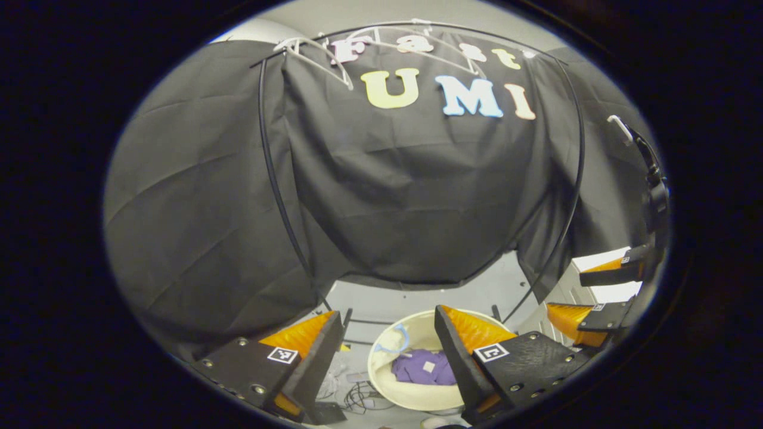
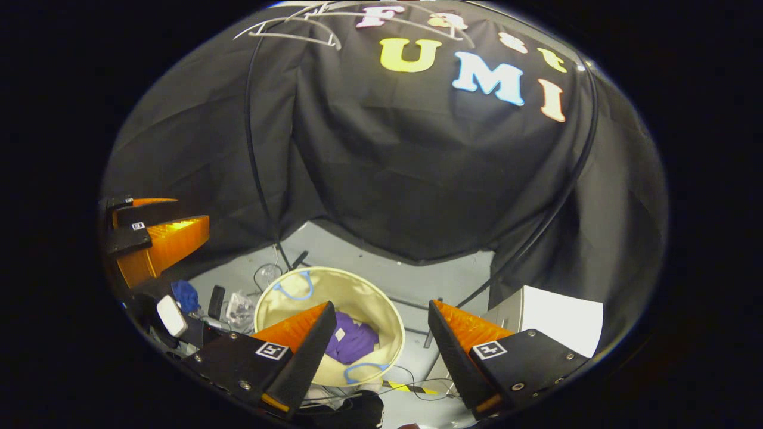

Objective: Grasp the clothes on the hanger with both hands and then place them into the laundry hamper below.

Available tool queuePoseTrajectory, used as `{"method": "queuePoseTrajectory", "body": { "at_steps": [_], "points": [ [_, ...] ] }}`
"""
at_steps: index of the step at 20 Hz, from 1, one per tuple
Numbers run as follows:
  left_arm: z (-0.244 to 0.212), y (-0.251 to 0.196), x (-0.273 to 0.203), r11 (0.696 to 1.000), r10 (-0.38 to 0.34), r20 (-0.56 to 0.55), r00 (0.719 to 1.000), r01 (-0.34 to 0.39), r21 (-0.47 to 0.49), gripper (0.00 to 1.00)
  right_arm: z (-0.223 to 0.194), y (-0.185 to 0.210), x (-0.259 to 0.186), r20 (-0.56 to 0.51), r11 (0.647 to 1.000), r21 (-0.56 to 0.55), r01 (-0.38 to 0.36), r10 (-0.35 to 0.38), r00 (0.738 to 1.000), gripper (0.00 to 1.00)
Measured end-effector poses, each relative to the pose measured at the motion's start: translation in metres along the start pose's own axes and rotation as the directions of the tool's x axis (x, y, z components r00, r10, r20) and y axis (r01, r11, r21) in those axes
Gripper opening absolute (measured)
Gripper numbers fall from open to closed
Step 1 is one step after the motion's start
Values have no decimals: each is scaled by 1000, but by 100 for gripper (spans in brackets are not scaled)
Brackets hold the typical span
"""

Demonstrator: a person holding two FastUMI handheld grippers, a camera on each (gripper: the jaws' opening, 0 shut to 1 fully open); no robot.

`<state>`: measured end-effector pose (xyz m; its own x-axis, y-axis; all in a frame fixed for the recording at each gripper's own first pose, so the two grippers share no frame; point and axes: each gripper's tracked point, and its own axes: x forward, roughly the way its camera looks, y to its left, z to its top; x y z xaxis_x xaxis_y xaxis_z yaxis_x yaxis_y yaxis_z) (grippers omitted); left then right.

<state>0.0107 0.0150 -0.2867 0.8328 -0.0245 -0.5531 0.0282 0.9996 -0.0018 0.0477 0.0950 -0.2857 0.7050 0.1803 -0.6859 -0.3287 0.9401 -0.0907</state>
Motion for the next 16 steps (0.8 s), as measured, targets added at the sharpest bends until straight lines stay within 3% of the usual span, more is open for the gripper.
{"method": "queuePoseTrajectory", "body": {
  "at_steps": [5,6,15,16],
  "points": [
    [74,11,-28,1000,5,150,989,-5,-1,90,72,-29,-42,213,997,40,61,-69,975,96],
    [88,12,-34,1000,4,178,984,-4,-2,96,83,-33,-52,246,996,50,68,-78,966,96],
    [196,24,-98,1000,-5,393,920,14,-21,96,160,-67,-128,445,987,127,98,-145,884,95],
    [202,27,-102,1000,-2,404,915,12,-21,90,161,-68,-134,467,986,135,102,-154,871,96]
  ]
}}
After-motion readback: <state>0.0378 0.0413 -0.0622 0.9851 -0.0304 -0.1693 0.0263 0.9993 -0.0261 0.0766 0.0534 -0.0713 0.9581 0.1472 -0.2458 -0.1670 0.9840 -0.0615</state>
